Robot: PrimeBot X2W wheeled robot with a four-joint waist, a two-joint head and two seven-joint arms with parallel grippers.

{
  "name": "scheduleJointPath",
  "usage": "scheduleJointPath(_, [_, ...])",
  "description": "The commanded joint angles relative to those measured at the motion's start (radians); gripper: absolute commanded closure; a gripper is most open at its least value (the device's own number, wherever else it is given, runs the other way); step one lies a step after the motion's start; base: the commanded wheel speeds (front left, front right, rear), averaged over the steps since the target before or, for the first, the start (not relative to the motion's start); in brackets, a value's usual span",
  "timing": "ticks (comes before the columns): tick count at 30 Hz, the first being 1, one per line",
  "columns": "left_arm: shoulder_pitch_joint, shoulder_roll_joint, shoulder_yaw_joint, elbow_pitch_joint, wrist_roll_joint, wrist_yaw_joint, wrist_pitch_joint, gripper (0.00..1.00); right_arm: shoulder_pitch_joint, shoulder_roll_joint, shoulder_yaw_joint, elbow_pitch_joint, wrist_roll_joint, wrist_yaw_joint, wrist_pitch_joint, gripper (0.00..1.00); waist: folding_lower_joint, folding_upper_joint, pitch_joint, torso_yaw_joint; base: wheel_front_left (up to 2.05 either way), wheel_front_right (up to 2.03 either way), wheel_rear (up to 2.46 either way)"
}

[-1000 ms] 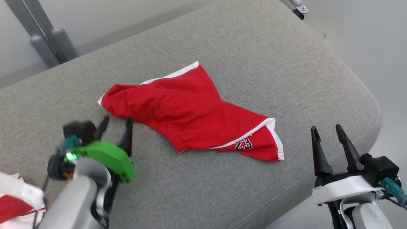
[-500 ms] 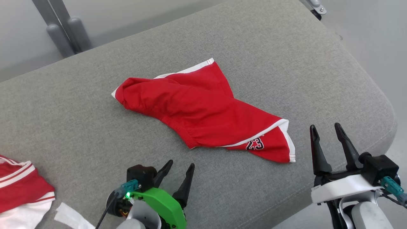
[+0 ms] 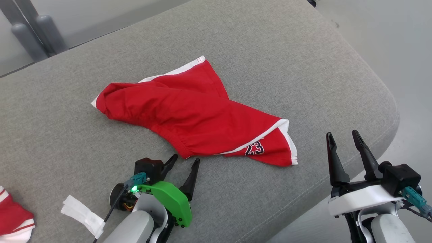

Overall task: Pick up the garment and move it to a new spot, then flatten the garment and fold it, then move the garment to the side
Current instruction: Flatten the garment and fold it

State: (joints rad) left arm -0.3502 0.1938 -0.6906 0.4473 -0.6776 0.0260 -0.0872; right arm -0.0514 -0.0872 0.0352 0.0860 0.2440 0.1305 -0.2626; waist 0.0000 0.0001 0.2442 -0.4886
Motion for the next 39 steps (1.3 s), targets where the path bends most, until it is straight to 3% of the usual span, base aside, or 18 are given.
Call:
scheduleJointPath(1, [-0.017, -0.001, 0.001, 0.017, 0.007, -0.008, -0.012, 0.08, 0.004, 0.003, 0.001, 0.002, 0.006, 0.000, -0.003, 0.00, 0.0000, -0.0001, 0.004, -0.011, 0.00, 0.00, 0.00])
scheduleJointPath(2, [-0.024, -0.004, 0.000, 0.030, 0.010, -0.011, -0.021, 0.20, 0.004, 0.004, 0.003, 0.003, 0.006, 0.000, -0.003, 0.00, 0.0000, -0.0001, 0.004, -0.014, 0.00, 0.00, 0.00])
scheduleJointPath(5, [-0.042, -0.014, -0.008, 0.042, 0.016, -0.028, -0.042, 0.72, 0.001, 0.007, 0.003, 0.003, 0.009, 0.000, -0.003, 0.00, 0.0000, -0.0001, 0.004, -0.017, 0.00, 0.00, 0.00])
scheduleJointPath(6, [-0.049, -0.013, -0.012, 0.045, 0.025, -0.033, -0.052, 1.00, 0.001, 0.008, 0.002, 0.002, 0.009, 0.000, -0.003, 0.00, 0.0000, -0.0001, 0.004, -0.016, 0.00, 0.00, 0.00])
scheduleJointPath(13, [-0.082, -0.027, -0.047, 0.049, 0.042, -0.061, -0.059, 1.00, 0.002, 0.011, -0.006, 0.001, 0.004, 0.000, -0.003, 0.00, 0.0000, -0.0001, -0.002, 0.003, 0.00, 0.00, 0.00])
scheduleJointPath(19, [-0.037, -0.011, -0.040, -0.082, -0.027, -0.078, 0.027, 1.00, 0.021, 0.012, -0.021, -0.001, 0.004, 0.000, -0.003, 0.00, 0.0000, -0.0001, -0.016, 0.052, 0.00, 0.00, 0.00])
scheduleJointPath(23, [0.038, 0.080, -0.026, -0.251, -0.080, -0.045, 0.143, 1.00, 0.028, 0.013, -0.022, -0.003, 0.005, 0.000, -0.003, 0.00, 0.0000, -0.0001, -0.029, 0.093, 0.00, 0.00, 0.00])
scheduleJointPath(27, [0.157, 0.237, 0.003, -0.419, -0.098, 0.044, 0.256, 1.00, 0.024, 0.013, -0.022, -0.007, 0.006, 0.000, -0.003, 0.00, 0.0000, -0.0001, -0.034, 0.128, 0.00, 0.00, 0.00])
scheduleJointPath(30, [0.244, 0.320, 0.031, -0.489, -0.119, 0.099, 0.302, 1.00, 0.022, 0.009, -0.025, -0.007, 0.005, 0.000, -0.003, 0.00, 0.0000, -0.0001, -0.032, 0.149, 0.00, 0.00, 0.00])
scheduleJointPath(35, [0.338, 0.346, 0.037, -0.505, -0.166, 0.136, 0.331, 1.00, 0.012, 0.002, -0.024, -0.003, 0.005, 0.000, -0.003, 0.00, 0.0000, -0.0001, -0.025, 0.175, 0.00, 0.00, 0.00])
scheduleJointPath(37, [0.345, 0.328, 0.029, -0.489, -0.156, 0.144, 0.315, 0.50, 0.008, -0.001, -0.022, -0.002, 0.005, 0.000, -0.003, 0.00, 0.0000, -0.0001, -0.024, 0.180, 0.00, 0.00, 0.00])
scheduleJointPath(38, [0.346, 0.319, 0.025, -0.484, -0.152, 0.148, 0.308, 0.00, 0.007, -0.003, -0.022, -0.001, 0.006, 0.000, -0.003, 0.00, 0.0000, -0.0001, -0.025, 0.182, 0.00, 0.00, 0.00])
scheduleJointPath(39, [0.347, 0.312, 0.019, -0.481, -0.146, 0.152, 0.302, 0.00, 0.007, -0.004, -0.022, -0.001, 0.006, 0.000, -0.003, 0.00, 0.0000, -0.0001, -0.025, 0.183, 0.00, 0.00, 0.00])
